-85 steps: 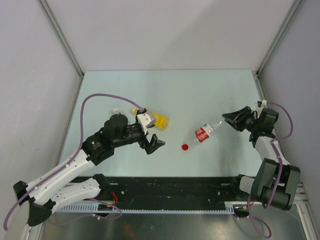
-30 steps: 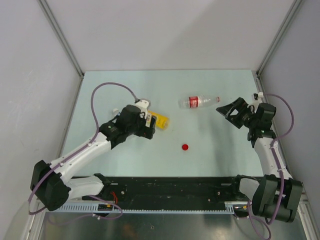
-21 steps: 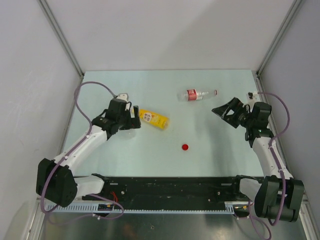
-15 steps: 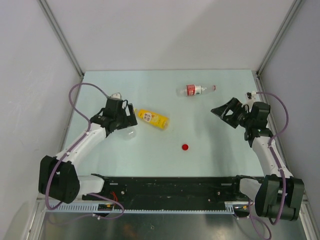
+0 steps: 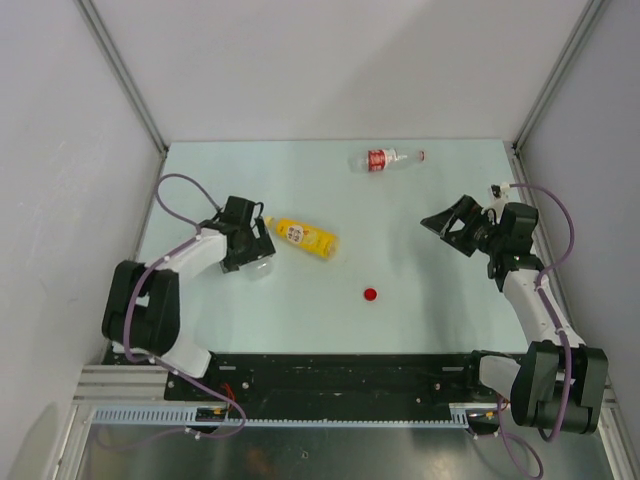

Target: Unscrew the bottle caps

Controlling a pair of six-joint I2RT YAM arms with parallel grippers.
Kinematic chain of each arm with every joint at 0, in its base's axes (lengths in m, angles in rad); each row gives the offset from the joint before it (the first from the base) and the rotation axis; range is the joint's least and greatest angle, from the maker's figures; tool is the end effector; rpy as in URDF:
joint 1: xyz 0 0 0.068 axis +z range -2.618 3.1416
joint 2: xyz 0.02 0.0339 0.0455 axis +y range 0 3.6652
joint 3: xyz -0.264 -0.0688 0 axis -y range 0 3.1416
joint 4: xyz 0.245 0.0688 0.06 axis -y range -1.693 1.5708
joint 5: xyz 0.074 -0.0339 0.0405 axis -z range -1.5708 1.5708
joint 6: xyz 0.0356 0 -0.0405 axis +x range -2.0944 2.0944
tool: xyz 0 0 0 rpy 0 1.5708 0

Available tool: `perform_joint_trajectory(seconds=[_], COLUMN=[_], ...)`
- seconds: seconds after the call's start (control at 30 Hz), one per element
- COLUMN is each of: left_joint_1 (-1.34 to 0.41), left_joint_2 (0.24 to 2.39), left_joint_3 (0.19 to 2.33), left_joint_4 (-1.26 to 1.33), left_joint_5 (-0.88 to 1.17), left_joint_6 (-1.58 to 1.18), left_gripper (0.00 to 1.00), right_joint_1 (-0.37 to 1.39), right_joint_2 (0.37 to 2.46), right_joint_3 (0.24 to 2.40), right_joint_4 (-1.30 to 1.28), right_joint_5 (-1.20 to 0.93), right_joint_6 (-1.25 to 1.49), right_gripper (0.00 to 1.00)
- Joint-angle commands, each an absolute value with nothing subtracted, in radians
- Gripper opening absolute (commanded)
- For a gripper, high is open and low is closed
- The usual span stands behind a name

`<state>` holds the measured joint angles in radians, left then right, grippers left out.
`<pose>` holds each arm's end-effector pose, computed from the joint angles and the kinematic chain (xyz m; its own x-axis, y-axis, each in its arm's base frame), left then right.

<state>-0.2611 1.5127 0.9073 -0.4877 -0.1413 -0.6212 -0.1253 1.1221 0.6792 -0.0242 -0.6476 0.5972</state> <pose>0.2819 -0.0701 0.1899 -0.8100 -0.3800 -0.4466 -0.3424 0.9248 -0.1659 0.2447 -0.0092 0.2545 -0.6139 0.5293 -0.5856 -0.1083 0.6783 0.7267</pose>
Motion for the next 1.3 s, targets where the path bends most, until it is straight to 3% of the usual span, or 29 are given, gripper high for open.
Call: perform_joint_trajectory(seconds=[0.0, 0.23, 0.43, 0.53, 0.87, 1.27], left_joint_1=[-0.253, -0.253, -0.254, -0.254, -0.255, -0.254], left_joint_2=[1.597, 1.661, 1.626, 1.597, 1.277, 1.107], left_joint_3=[0.966, 0.965, 0.950, 0.948, 0.953, 1.018], left_joint_4=[-0.487, -0.485, -0.484, -0.482, -0.483, -0.422], left_joint_5=[-0.165, -0.159, -0.168, -0.136, 0.033, 0.627], left_joint_6=[-0.642, -0.594, -0.539, -0.511, -0.367, -0.091], left_gripper=[0.96, 0.83, 0.58, 0.52, 0.53, 0.52], right_joint_1=[-0.121, -0.120, -0.113, -0.106, -0.061, 0.058], right_joint_2=[1.130, 1.133, 1.136, 1.135, 1.088, 0.887], right_joint_3=[0.722, 0.723, 0.723, 0.723, 0.723, 0.723], right_joint_4=[0.015, 0.015, 0.020, 0.025, -0.022, -0.246], right_joint_5=[-0.657, -0.661, -0.663, -0.664, -0.666, -0.648], right_joint_6=[0.572, 0.572, 0.576, 0.581, 0.577, 0.519], right_gripper=[0.99, 0.99, 0.99, 0.99, 0.99, 0.99])
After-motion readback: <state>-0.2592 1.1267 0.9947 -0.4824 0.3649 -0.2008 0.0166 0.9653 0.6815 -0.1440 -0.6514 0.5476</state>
